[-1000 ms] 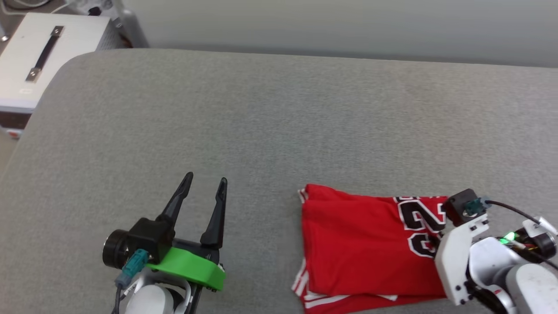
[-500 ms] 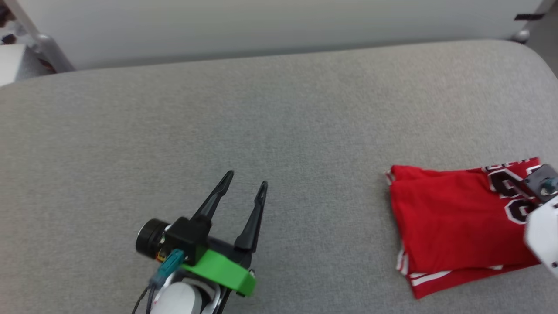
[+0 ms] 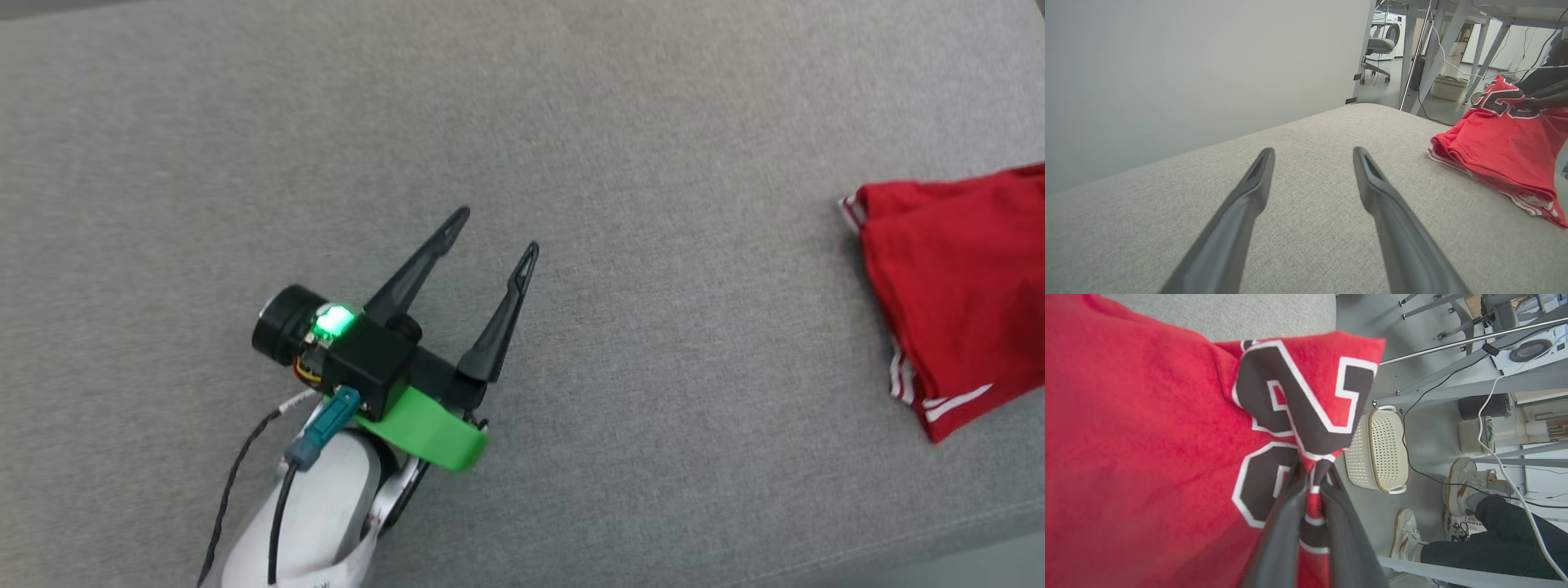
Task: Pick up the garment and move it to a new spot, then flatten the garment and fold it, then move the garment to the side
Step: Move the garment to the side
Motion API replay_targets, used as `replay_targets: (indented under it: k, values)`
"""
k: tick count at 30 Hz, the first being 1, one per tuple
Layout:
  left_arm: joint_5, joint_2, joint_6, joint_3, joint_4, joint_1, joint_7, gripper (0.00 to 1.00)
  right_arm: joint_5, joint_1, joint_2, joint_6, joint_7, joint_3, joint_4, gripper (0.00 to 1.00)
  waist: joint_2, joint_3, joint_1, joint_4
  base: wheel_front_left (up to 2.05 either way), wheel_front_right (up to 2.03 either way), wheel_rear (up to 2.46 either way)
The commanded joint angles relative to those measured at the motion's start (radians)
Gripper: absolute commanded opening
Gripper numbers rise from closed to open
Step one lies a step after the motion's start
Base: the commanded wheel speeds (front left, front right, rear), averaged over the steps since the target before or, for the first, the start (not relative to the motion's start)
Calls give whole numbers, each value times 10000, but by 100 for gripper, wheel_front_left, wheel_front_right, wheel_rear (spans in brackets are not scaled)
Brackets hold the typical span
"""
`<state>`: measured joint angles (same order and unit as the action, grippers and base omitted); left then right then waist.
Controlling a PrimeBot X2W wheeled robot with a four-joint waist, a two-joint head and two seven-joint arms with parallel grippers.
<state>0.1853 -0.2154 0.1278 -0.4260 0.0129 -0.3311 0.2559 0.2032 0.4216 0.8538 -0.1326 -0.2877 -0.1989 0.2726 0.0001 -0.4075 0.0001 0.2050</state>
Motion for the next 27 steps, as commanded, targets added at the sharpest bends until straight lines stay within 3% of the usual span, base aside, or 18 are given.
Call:
replay_targets:
  k: [1, 8, 18, 19, 20, 21, 27]
  values:
    - [39, -83, 29, -33, -142, -338, 59, 100, -198, 315, -141, 19, 274, 231, 228, 0, -1, -1296, -1, 905, 0, 0, 0]
    - [-120, -411, 29, -338, -620, -1044, 59, 100, -886, 1195, -695, 19, 1188, 1659, 1765, 0, -1, -1935, -1, 888, 0, 0, 0]
    - [-85, -343, 29, -338, -741, -1148, 59, 100, -1736, 1649, -1321, 19, 1772, 2081, 2747, 0, -1, -1944, -1, 490, 0, 0, 0]
    - [-74, -310, 29, -326, -733, -1137, 59, 100, -1820, 1675, -1324, 19, 1780, 2178, 2735, 18, -1, -1895, -1, 459, 0, 0, 0]
    - [-64, -278, 29, -323, -726, -1128, 59, 100, -1905, 1679, -1324, 19, 1786, 2242, 2715, 76, -1, -1842, -1, 428, 0, 0, 0]
    - [-47, -227, 29, -303, -726, -1110, 59, 100, -1975, 1681, -1344, 19, 1775, 2323, 2686, 100, -1, -1774, -1, 393, 0, 0, 0]
    - [62, 70, 29, -152, -621, -895, 59, 100, -2231, 1575, -1393, 19, 1661, 2557, 2304, 100, -1, -1158, -1, 193, 0, 0, 0]
